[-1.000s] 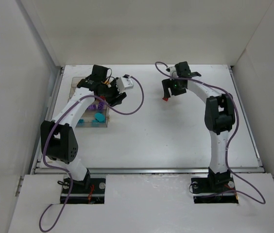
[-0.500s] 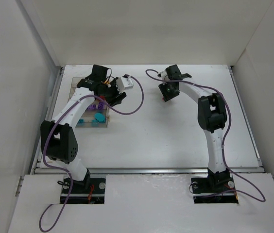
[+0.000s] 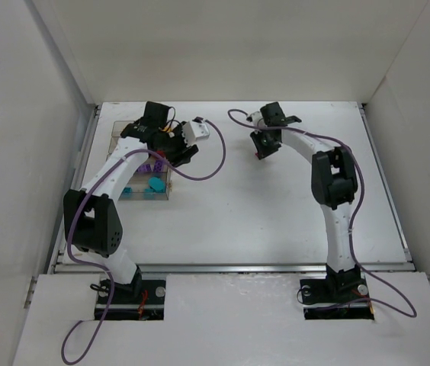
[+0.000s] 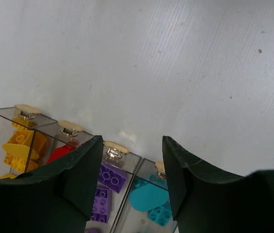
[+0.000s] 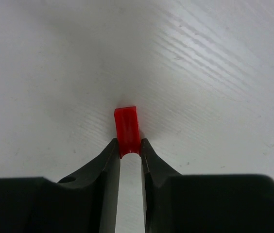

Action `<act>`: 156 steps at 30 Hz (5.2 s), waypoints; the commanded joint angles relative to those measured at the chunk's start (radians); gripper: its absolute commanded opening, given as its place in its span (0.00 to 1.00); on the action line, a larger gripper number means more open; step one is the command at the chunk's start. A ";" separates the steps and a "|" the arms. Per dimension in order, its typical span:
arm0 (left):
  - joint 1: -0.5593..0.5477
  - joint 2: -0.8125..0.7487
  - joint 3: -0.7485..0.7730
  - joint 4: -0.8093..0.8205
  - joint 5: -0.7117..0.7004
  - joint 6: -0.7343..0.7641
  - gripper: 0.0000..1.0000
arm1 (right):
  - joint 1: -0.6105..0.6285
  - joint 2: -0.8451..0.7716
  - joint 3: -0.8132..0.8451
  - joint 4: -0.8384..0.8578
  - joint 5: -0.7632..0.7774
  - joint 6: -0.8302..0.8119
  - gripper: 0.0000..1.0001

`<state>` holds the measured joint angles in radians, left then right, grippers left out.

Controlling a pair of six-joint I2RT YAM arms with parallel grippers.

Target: Sort the legos into containers by color

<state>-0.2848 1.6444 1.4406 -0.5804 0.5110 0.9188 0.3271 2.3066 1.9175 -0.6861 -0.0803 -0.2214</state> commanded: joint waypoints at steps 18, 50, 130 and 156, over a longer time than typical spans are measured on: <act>-0.083 -0.061 0.348 -0.118 0.669 0.124 0.60 | 0.188 -0.854 -0.437 0.398 -0.524 -0.142 0.00; -0.146 -0.129 0.325 -0.118 0.589 0.129 0.33 | 0.294 -0.935 -0.428 0.324 -0.375 -0.213 0.00; 0.455 0.225 -0.016 0.487 -0.074 -0.498 0.07 | 0.259 -0.834 -0.442 0.412 -0.001 0.154 0.99; 0.481 -0.055 -0.051 0.442 -0.330 -0.693 0.38 | 0.032 -0.903 -0.489 0.356 0.457 0.422 0.99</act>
<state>0.1711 1.6691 1.3823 -0.1581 0.3325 0.3401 0.4519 1.4742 1.4483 -0.3180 0.2035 0.0818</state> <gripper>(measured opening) 0.375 0.993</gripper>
